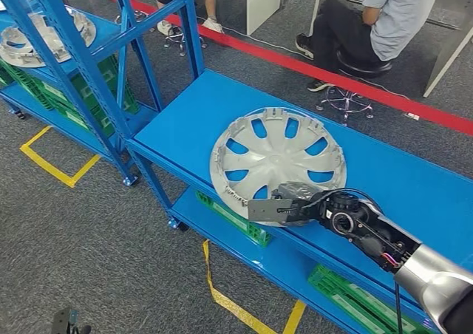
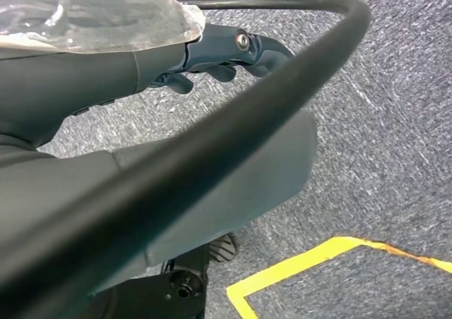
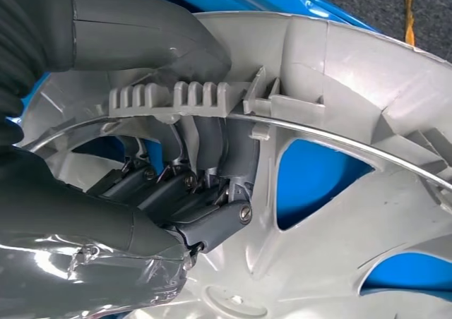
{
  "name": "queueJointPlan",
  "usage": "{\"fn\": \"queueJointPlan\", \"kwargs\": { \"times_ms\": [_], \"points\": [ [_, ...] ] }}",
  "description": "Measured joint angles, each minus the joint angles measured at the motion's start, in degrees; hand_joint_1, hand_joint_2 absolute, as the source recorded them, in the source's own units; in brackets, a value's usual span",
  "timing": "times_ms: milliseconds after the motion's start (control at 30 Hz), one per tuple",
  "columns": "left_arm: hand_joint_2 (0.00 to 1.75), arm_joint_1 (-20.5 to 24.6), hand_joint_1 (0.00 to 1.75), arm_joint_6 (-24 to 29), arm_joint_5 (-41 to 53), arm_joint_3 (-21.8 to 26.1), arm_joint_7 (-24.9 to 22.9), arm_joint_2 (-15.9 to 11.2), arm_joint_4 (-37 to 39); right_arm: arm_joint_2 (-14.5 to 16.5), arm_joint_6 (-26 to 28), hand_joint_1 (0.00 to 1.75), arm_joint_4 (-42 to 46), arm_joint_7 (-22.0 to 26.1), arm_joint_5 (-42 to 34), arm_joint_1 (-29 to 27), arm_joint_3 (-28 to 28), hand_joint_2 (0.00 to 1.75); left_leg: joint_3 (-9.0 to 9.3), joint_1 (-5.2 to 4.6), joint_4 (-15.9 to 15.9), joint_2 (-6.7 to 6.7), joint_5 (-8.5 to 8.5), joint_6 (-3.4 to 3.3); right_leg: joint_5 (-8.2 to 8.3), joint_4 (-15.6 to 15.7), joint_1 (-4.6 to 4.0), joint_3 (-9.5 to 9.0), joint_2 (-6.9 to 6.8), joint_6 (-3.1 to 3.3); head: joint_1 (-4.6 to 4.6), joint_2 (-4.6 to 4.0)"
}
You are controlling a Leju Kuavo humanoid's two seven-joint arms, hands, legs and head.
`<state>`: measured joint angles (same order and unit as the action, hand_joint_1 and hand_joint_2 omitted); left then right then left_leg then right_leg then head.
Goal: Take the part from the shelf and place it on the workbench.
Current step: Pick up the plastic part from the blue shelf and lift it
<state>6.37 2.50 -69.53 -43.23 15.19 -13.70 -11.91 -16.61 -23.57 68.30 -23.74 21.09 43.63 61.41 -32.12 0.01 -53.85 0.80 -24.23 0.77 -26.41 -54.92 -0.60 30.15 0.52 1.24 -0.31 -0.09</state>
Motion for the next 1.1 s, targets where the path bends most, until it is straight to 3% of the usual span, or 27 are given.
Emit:
{"fn": "queueJointPlan", "kwargs": {
  "times_ms": [867,1100],
  "points": [
    [0.0,-0.5,0.0,-3.1,-2.5,0.0,1.2,-0.4,0.0,0.9,1.5,1.55,1.0,-0.6,14.3,-2.4,0.5,1.75,0.06,0.0,0.0,0.02,0.01,0.0,0.0,0.0,0.0,-0.09,-0.03,0.0,0.01,-0.01],
    [0.0,-0.6,0.0,-3.6,-3.1,0.0,1.7,-0.5,0.0,0.9,1.8,1.55,1.4,-0.6,15.1,-3.0,0.3,1.75,0.06,0.0,0.0,0.03,0.01,0.0,0.0,0.0,0.0,-0.09,-0.04,0.0,0.03,0.0]
  ]
}}
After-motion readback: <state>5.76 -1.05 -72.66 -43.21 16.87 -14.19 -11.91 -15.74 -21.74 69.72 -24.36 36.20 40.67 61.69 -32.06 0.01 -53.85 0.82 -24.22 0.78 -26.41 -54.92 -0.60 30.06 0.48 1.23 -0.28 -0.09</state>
